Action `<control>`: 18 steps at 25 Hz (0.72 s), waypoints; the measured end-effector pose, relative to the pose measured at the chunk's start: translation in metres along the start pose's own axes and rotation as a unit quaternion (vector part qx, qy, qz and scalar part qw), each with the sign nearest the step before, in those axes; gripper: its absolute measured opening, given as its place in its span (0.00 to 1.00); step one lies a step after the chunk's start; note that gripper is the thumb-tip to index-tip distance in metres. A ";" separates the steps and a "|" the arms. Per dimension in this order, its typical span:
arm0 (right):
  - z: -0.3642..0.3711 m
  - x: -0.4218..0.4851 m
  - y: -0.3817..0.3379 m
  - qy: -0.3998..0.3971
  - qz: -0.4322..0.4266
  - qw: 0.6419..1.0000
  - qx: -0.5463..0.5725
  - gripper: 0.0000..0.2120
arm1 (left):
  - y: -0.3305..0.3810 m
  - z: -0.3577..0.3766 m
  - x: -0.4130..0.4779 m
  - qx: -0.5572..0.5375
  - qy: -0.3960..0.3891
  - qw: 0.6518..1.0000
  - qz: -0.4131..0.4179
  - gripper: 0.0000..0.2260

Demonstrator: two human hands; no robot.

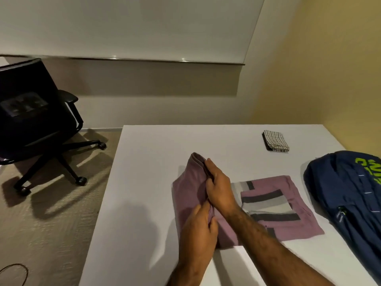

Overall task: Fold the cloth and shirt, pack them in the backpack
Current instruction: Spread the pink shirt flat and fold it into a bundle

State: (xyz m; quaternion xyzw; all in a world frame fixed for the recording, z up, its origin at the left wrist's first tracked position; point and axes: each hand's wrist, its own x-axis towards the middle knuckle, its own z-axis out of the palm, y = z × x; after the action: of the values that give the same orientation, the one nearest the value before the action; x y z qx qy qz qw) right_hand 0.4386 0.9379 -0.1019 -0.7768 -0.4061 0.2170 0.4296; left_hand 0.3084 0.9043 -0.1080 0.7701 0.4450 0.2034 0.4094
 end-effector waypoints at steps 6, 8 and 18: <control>-0.153 0.007 0.077 0.047 -0.021 0.994 -0.101 0.31 | 0.096 0.125 -0.004 0.021 -0.037 0.992 0.115 0.17; -0.189 0.009 0.113 0.053 0.005 0.992 -0.115 0.31 | 0.120 0.168 -0.005 0.030 -0.055 0.990 0.126 0.15; -0.255 0.012 0.268 0.014 0.089 0.978 -0.188 0.27 | 0.130 0.308 0.009 0.143 -0.162 0.953 0.211 0.07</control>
State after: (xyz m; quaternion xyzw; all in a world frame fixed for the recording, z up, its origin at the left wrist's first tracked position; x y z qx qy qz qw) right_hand 0.7398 0.7412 -0.1910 -0.8799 -0.3627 0.1635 0.2599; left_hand 0.5893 0.7383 -0.1825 0.9193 0.2247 0.0921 0.3097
